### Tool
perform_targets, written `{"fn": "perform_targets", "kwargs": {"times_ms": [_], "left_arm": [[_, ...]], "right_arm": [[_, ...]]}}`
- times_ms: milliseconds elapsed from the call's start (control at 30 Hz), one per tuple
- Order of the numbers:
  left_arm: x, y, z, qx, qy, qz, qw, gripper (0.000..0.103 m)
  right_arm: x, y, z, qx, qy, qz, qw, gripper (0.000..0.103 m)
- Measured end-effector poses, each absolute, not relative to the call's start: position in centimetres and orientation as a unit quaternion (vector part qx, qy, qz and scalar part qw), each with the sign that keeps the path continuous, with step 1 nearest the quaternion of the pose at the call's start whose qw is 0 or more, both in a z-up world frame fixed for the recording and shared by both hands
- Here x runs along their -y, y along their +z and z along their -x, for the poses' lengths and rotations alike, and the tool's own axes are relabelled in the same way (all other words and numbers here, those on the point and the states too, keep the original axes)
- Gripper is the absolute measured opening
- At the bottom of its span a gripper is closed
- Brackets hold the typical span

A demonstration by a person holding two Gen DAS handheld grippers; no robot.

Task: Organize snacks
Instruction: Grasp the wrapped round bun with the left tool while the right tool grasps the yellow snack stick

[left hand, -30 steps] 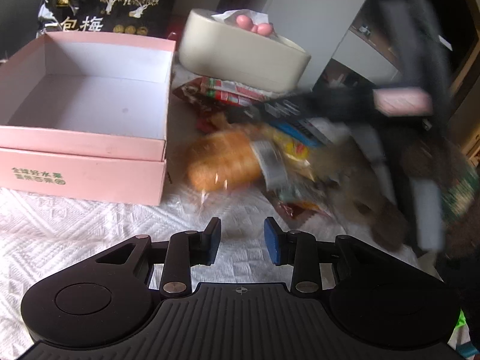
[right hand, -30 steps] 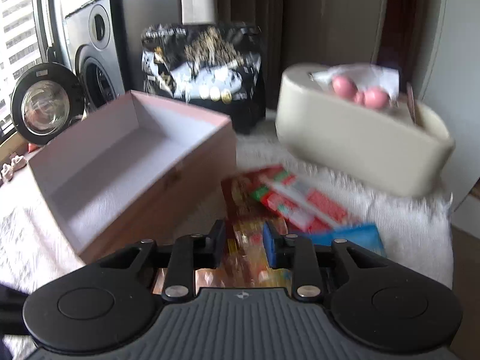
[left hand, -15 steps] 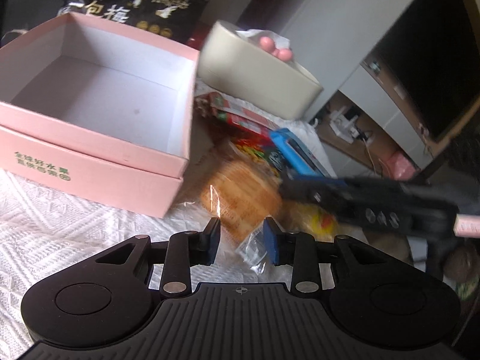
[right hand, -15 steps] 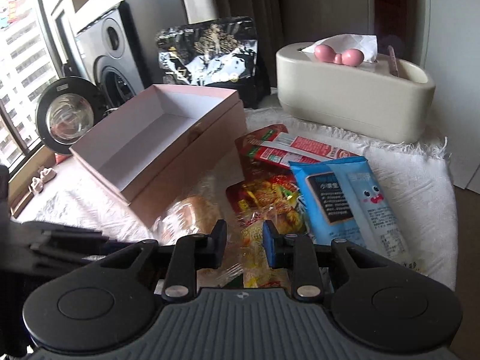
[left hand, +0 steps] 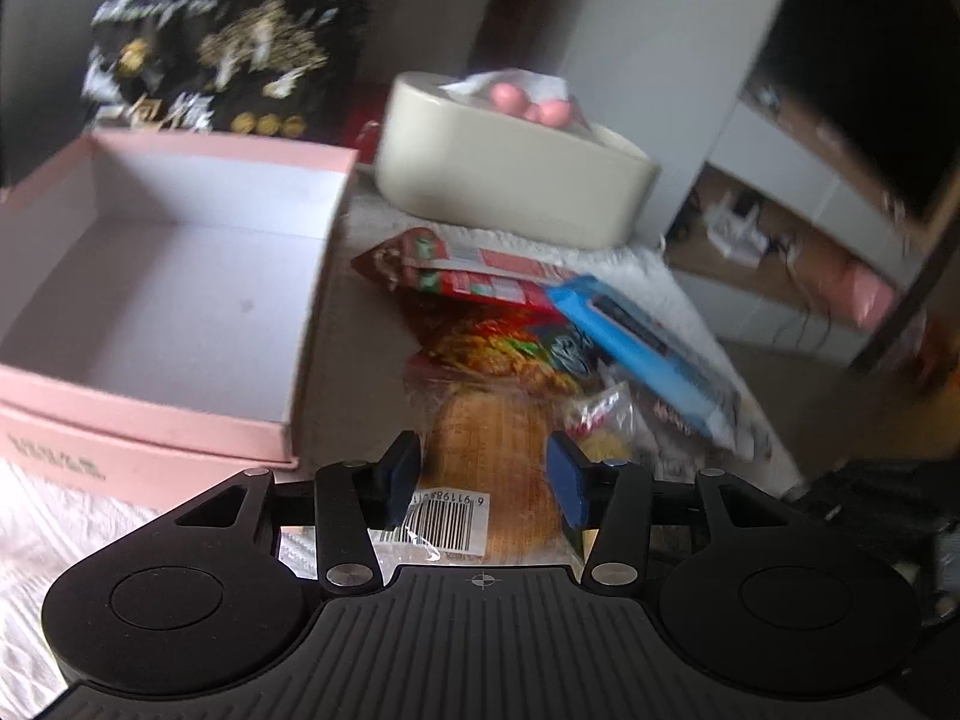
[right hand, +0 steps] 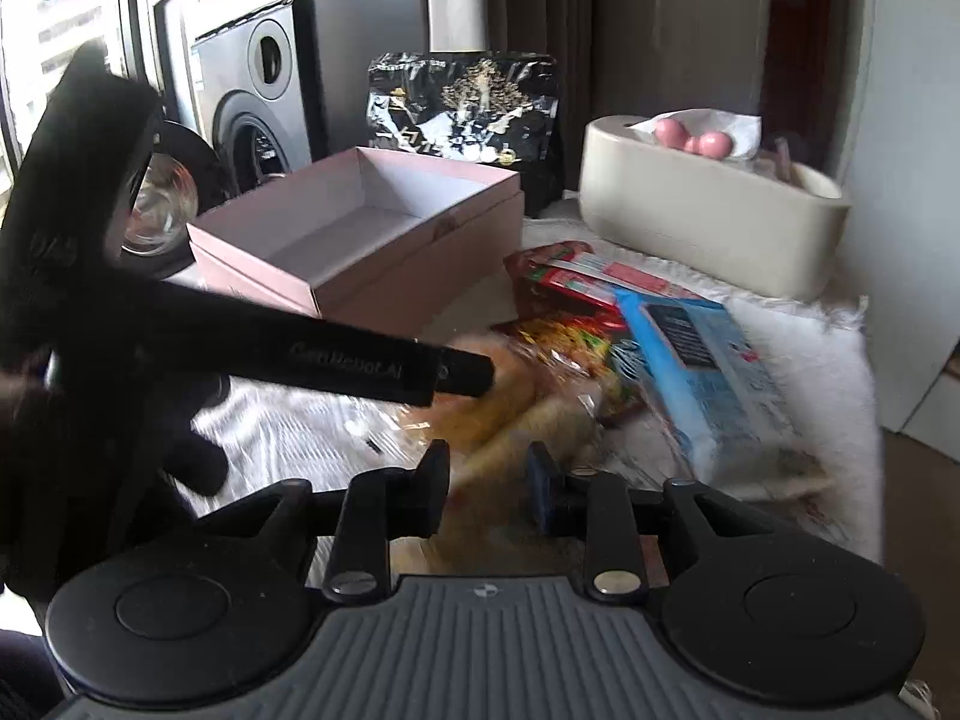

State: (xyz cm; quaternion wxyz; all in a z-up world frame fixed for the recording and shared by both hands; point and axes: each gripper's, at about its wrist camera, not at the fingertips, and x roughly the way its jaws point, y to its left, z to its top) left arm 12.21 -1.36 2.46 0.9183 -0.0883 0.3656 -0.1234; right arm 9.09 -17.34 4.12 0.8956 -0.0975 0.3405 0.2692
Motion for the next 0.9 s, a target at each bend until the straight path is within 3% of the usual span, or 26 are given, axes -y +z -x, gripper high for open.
{"fn": "perform_targets", "kwargs": {"times_ms": [100, 233, 900], "left_arm": [[2.7, 2.4, -11.9, -0.359, -0.133, 0.026, 0.924, 0.054], [3.5, 2.2, -12.3, -0.356, -0.137, -0.004, 0.924, 0.058], [3.1, 0.9, -13.8, -0.382, -0.124, 0.046, 0.915, 0.073]], "right_arm": [[19.1, 4.1, -8.0, -0.326, 0.238, 0.079, 0.912, 0.057], [20.4, 2.9, -7.8, -0.332, 0.195, 0.049, 0.921, 0.057], [21.8, 0.0, -7.5, -0.347, 0.151, -0.025, 0.925, 0.059]]}}
